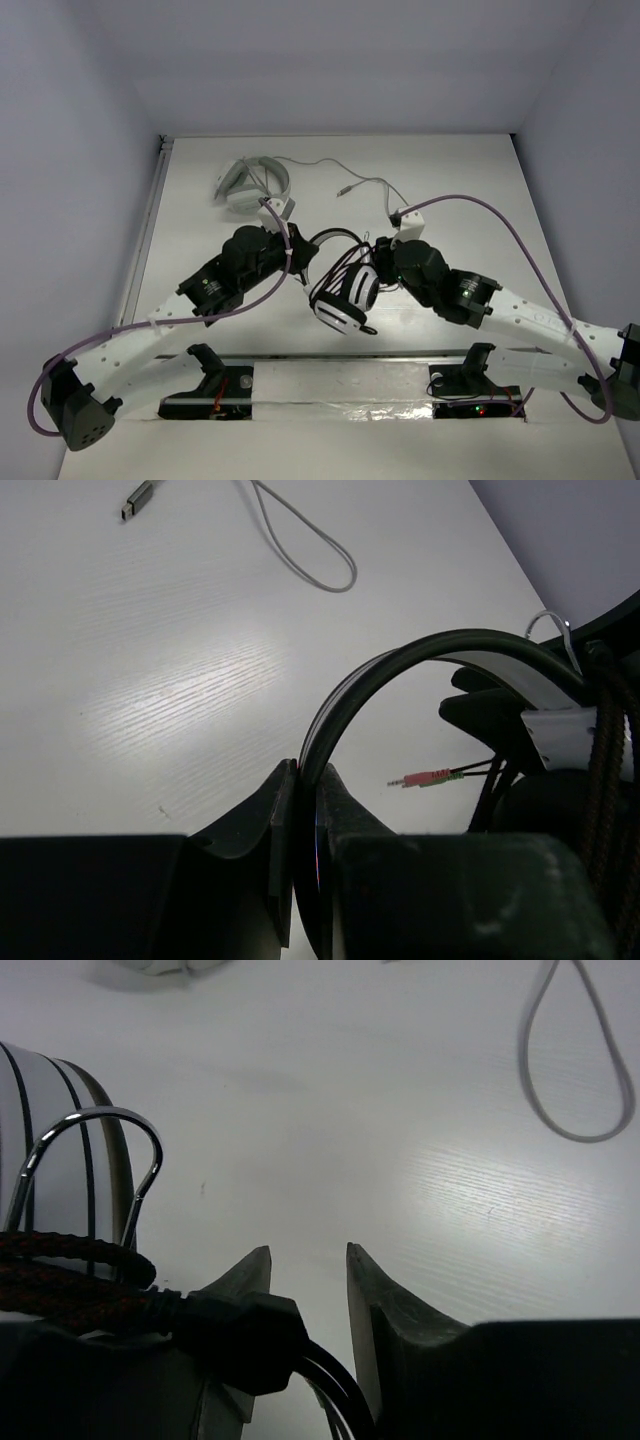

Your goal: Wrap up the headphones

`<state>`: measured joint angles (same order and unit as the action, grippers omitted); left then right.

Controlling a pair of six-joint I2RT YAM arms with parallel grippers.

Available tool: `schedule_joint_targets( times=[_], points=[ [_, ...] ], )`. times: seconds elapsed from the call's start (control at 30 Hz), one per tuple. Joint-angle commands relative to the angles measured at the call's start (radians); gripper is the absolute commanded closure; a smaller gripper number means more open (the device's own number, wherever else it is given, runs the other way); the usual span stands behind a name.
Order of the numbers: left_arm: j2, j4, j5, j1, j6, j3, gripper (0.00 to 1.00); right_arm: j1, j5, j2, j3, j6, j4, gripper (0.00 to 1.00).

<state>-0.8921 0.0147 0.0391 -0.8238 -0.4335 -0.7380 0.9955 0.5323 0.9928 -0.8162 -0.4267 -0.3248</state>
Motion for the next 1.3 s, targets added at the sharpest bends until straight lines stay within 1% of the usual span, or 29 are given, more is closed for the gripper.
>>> schedule_joint_targets(
  times=[0.0, 0.07, 0.13, 0.23, 0.27, 0.37, 0.4, 0.47, 0.57, 0.7, 0.83, 0.9, 0.97, 1.03, 1.1, 1.13, 1.17, 1.2, 1.27],
  points=[
    [0.007, -0.131, -0.203, 0.028, -0.063, -0.092, 1.00, -0.018, -0.073, -0.034, 0.044, -0.050, 0.182, 0.57],
    [-0.005, -0.156, -0.225, 0.052, -0.083, -0.101, 1.00, -0.018, -0.101, -0.068, 0.092, -0.056, 0.239, 0.49],
    [-0.027, -0.174, -0.246, 0.071, -0.100, -0.119, 1.00, -0.018, -0.126, -0.086, 0.129, -0.067, 0.274, 0.45],
    [-0.063, -0.180, -0.260, 0.104, -0.103, -0.142, 1.00, -0.018, -0.137, -0.131, 0.170, -0.081, 0.300, 0.37],
    [-0.071, -0.180, -0.258, 0.115, -0.103, -0.149, 1.00, -0.018, -0.137, -0.160, 0.176, -0.087, 0.300, 0.33],
    [-0.106, -0.202, -0.303, 0.184, -0.112, -0.162, 1.00, -0.018, -0.161, -0.204, 0.196, -0.081, 0.288, 0.28],
    [-0.114, -0.215, -0.347, 0.202, -0.128, -0.164, 1.00, -0.018, -0.181, -0.235, 0.203, -0.080, 0.288, 0.26],
    [-0.137, -0.246, -0.375, 0.242, -0.145, -0.170, 1.00, -0.018, -0.205, -0.262, 0.218, -0.087, 0.288, 0.24],
    [-0.160, -0.248, -0.389, 0.255, -0.149, -0.198, 1.00, -0.018, -0.230, -0.286, 0.245, -0.106, 0.294, 0.24],
    [-0.188, -0.219, -0.389, 0.273, -0.139, -0.250, 1.00, -0.018, -0.261, -0.278, 0.272, -0.116, 0.311, 0.23],
    [-0.221, -0.171, -0.392, 0.293, -0.132, -0.274, 1.00, -0.018, -0.285, -0.293, 0.252, -0.119, 0.280, 0.22],
    [-0.226, -0.165, -0.372, 0.319, -0.142, -0.273, 1.00, -0.018, -0.325, -0.313, 0.244, -0.127, 0.254, 0.19],
    [-0.225, -0.156, -0.337, 0.328, -0.145, -0.271, 1.00, -0.018, -0.338, -0.325, 0.233, -0.156, 0.207, 0.18],
    [-0.214, -0.173, -0.276, 0.337, -0.154, -0.256, 1.00, -0.018, -0.302, -0.348, 0.227, -0.176, 0.162, 0.09],
    [-0.214, -0.180, -0.225, 0.350, -0.163, -0.245, 1.00, -0.018, -0.229, -0.381, 0.213, -0.222, 0.081, 0.02],
    [-0.217, -0.177, -0.194, 0.350, -0.162, -0.245, 1.00, -0.018, -0.206, -0.391, 0.207, -0.237, 0.028, 0.01],
    [-0.215, -0.176, -0.167, 0.350, -0.160, -0.241, 1.00, -0.018, -0.184, -0.404, 0.200, -0.272, 0.004, 0.01],
    [-0.214, -0.177, -0.110, 0.350, -0.159, -0.236, 1.00, -0.018, -0.154, -0.419, 0.192, -0.285, -0.012, 0.00],
    [-0.209, -0.200, -0.087, 0.350, -0.162, -0.206, 1.00, -0.018, -0.126, -0.483, 0.190, -0.309, -0.043, 0.00]
  ],
)
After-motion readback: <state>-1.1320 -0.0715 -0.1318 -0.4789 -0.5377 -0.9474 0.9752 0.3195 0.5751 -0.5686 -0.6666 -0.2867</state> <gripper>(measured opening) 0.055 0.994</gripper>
